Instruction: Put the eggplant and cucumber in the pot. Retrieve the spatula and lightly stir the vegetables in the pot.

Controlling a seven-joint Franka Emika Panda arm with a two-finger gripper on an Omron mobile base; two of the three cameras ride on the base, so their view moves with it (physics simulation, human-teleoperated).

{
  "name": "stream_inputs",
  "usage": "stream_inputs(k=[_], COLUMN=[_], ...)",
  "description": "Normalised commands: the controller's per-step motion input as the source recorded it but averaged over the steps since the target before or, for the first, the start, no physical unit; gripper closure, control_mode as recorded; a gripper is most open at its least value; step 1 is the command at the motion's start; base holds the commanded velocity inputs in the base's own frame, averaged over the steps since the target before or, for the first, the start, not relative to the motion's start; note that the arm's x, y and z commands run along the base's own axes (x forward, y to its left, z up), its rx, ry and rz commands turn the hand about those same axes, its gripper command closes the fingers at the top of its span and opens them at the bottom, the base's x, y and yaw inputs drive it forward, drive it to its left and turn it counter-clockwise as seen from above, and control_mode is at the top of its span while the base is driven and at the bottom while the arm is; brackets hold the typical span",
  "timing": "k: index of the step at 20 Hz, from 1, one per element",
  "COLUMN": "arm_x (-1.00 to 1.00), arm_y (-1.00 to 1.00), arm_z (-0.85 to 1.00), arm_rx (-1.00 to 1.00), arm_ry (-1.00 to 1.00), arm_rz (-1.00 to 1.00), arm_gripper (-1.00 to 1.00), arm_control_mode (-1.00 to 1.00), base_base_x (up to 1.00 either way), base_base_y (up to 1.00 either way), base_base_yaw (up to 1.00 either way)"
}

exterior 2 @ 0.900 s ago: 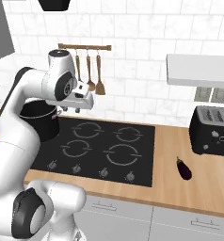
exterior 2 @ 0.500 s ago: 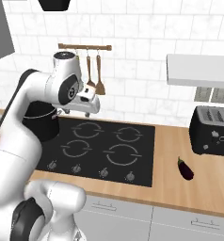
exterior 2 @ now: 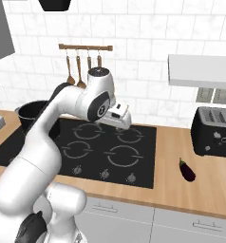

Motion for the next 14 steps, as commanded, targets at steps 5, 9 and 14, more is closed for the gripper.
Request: stream_inputs(k=[5, 9, 14], arm_x=[0.00, 0.01, 0.10], arm_y=[-1.00, -1.00, -1.00], arm_z=[-0.49, -0.46, -0.43], arm_rx=[0.00, 0.00, 0.00], arm_ry=[0.01, 0.03, 0.07], arm_rz=[-0.14, -0.14, -0.10], arm_gripper=[-1.00, -1.00, -1.00], arm_control_mode=[-1.00, -1.00, -1.00], base_base_x=[0.00, 0.00, 0.00], base_base_y=[0.00, 0.00, 0.00], base_base_yaw=[0.00, 0.00, 0.00])
